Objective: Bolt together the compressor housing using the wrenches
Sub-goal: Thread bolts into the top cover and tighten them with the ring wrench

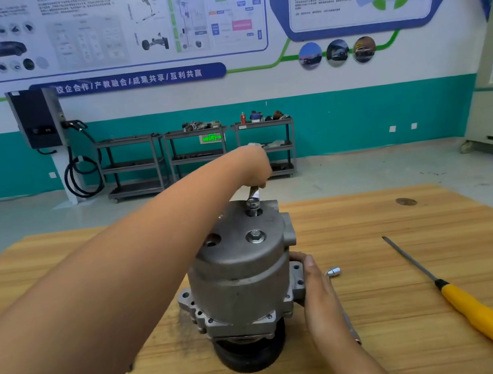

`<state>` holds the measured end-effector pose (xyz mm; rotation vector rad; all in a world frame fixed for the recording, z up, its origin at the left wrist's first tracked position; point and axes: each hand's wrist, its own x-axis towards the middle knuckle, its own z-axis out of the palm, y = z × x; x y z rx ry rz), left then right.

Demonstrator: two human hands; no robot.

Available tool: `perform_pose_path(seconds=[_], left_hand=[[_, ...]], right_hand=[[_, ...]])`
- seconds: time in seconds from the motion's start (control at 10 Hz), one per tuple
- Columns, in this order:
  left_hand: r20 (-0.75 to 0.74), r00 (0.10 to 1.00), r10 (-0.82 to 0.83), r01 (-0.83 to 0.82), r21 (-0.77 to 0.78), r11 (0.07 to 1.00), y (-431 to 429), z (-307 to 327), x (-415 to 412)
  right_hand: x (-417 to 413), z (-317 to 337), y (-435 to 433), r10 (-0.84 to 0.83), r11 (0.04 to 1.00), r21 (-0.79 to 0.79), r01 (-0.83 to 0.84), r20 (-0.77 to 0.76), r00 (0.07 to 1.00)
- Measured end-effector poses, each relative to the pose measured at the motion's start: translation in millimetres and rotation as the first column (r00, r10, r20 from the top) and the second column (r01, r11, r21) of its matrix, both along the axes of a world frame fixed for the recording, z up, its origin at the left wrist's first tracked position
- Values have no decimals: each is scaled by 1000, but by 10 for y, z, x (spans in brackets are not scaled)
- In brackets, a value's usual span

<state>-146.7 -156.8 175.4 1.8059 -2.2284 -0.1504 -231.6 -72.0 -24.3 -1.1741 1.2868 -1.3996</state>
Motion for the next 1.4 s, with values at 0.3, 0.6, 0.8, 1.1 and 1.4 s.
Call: perform_pose_path(seconds=[0.3,0.6,0.8,1.1,1.4], left_hand=[[263,920,-291,332,-124,935,556,-312,-229],[188,908,-375,408,-191,893,1005,-474,51],[43,930,-366,363,-275,890,1218,-603,361],[-338,749,-570,310,-582,752,1407,-907,756],[-859,344,-378,-149,-448,882,1116,-914,930]], right_hand=[[12,0,-23,-21,992,-127,18,-23,1000],[-17,-1,-3,-20,997,-69,25,66,998],[-13,7,31,41,991,-130,-42,-16,999],[-29,-34,-36,-1,995,-102,9,71,997],[-11,-37,4,9,992,-126,-7,16,1000]])
